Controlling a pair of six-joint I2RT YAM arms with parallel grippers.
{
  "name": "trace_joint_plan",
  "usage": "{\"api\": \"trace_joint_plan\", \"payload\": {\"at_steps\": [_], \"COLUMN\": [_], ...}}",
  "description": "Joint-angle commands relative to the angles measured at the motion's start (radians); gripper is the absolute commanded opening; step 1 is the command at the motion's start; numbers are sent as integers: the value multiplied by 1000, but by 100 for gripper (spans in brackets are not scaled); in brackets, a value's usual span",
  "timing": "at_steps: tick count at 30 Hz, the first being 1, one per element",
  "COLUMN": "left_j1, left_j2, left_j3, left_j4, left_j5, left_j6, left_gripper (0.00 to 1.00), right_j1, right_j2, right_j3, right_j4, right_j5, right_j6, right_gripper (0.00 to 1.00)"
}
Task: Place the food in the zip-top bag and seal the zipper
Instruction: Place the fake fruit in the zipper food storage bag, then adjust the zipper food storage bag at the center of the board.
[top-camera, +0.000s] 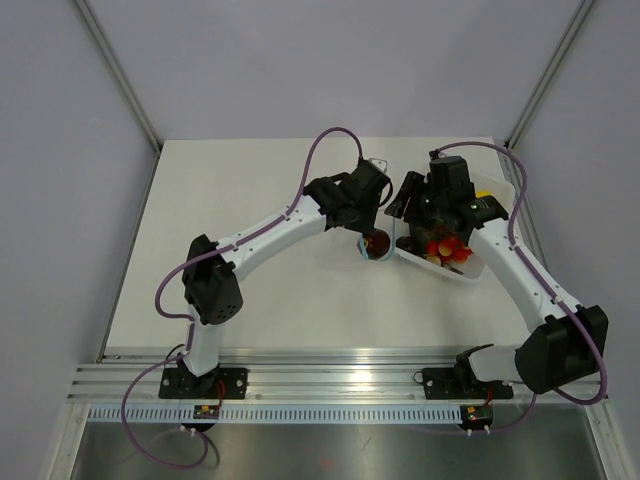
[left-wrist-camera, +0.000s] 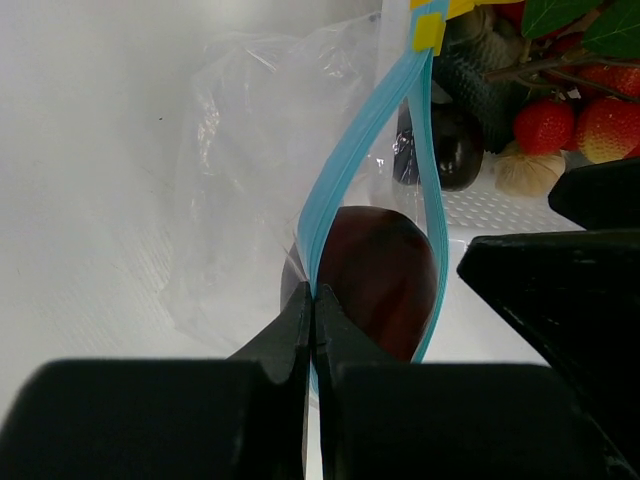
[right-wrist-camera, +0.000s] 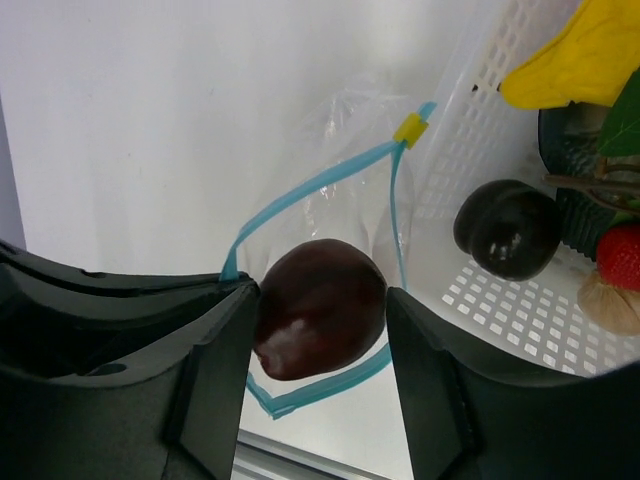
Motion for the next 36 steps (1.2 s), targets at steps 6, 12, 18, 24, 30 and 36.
{"api": "trace_joint_plan", "payload": {"at_steps": [6,12,18,24,30,36], "left_j1": [0,1,3,9,23,36], "left_j2": [-56,-76,-97,-136,-176,-189], "left_j3": [-27,-31,-28,-36,-53,-70], "left_j4": [49,51,52,51,52,28], "left_j5": [13,16,18,16,15,-19], "left_j6": [-11,-14,-17,-20,-17,-7], "left_gripper": [0,0,0,0,0,0], "right_j1": [7,7,7,9,9,9], "right_j2": [55,81,102,112,98,67], "right_j3": [-98,-131,-138,-131,-131,-107], "right_j4": [36,60,76,78,83,73], "right_j5": [-11,-10,-22,-14,-14,-29], "right_j6": [-5,-5,-3,-8,-6,0], "right_gripper": [63,60,47,42,31,6]}}
